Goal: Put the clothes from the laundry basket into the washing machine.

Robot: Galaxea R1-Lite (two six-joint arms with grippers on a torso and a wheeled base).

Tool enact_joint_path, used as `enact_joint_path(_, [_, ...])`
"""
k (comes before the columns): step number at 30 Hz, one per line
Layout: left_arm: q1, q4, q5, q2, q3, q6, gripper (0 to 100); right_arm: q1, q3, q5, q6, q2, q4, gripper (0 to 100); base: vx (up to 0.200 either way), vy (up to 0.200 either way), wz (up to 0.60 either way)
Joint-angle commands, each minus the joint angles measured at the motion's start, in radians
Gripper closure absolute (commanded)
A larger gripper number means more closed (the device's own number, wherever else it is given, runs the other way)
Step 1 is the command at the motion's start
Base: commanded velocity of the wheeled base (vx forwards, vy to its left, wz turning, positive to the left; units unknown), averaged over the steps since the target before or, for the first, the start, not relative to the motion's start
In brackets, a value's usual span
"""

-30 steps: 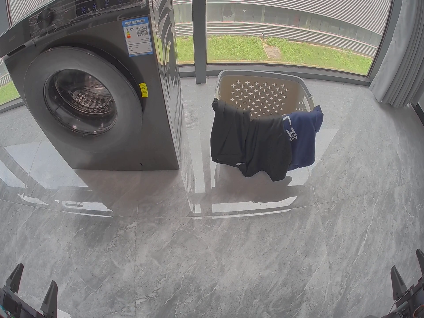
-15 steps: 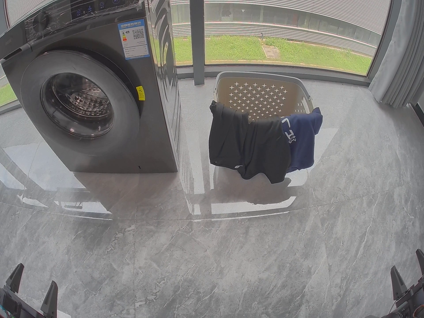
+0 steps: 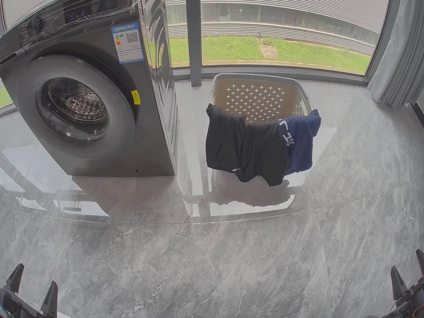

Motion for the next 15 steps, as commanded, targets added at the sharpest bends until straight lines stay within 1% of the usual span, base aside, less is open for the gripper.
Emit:
enact_joint_path(1, [0.001, 0.0, -0.001, -0.017, 0.016, 0.0, 0, 0.0, 0.018, 0.0, 0.0, -0.016, 0.0, 0, 0.2, 0.0, 0.0])
enact_joint_path(11, [0.0, -0.002, 0.0, -0.017, 0.016, 0.0, 0, 0.0, 0.018, 0.0, 0.0, -0.015, 0.0, 0, 0.2, 0.0, 0.0])
enact_joint_path(15, [0.0, 0.0, 0.0, -0.017, 0.016, 0.0, 0, 0.0, 0.018, 0.0, 0.0, -0.015, 0.0, 0, 0.0, 0.0, 0.0])
